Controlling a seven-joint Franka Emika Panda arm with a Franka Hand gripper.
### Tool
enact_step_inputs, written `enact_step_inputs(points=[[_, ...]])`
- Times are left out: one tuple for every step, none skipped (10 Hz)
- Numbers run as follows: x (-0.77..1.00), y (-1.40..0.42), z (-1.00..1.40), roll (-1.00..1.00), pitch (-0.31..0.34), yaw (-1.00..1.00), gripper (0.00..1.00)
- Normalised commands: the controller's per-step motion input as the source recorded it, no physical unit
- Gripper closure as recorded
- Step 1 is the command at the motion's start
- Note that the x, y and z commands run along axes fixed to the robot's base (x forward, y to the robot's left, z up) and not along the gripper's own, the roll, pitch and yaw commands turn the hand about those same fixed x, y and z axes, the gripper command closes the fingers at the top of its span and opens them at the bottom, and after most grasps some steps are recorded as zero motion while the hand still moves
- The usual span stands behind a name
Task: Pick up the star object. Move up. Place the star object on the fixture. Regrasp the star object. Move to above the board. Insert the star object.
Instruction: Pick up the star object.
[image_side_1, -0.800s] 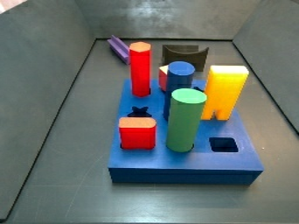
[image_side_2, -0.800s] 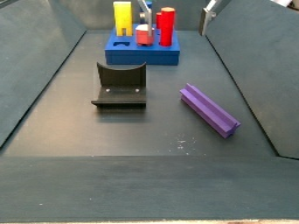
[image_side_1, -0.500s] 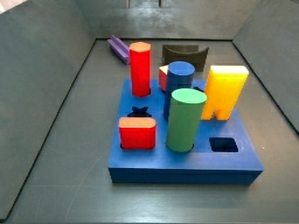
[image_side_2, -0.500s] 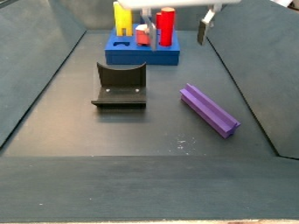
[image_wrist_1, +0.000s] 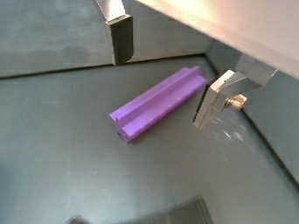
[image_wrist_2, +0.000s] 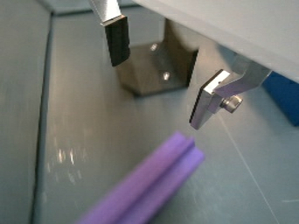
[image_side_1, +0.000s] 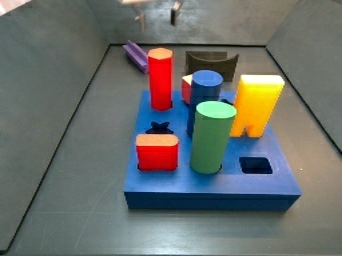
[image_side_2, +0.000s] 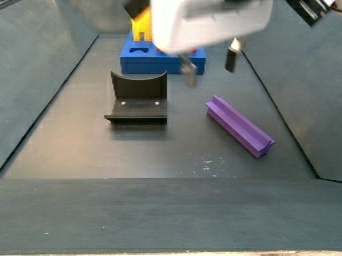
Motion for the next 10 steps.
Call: enact_step_inputs(points=[[-0.72, -0.25, -1.00, 0.00, -0.040, 0.22, 0.00], [-0.68, -0.48, -0.82, -0.03, -0.164, 0.00, 0.00], [-0.23, -0.39, -0.61, -0.09, -0.311, -0.16, 0.00], [-0.01, -0.18, -0.78, -0.06, -0.260, -0.23, 0.00], [0.07, 0.00, -0.79, -0.05, -0.193, -0.30, 0.00], [0.19, 0.44, -0.46, -0.27, -0.156, -0.34, 0.00], [0.22, 0.49, -0.51, -0.27, -0.129, -0.29, 0.00], [0.08, 0.51, -0.59, -0.27, -0.074, -0.26, 0.00], [0.00, 0.48, -0.56, -0.31, -0.026, -0.22, 0.00], [0.02, 0.40, -0.46, -0.36, -0.050, -0.21, 0.00]])
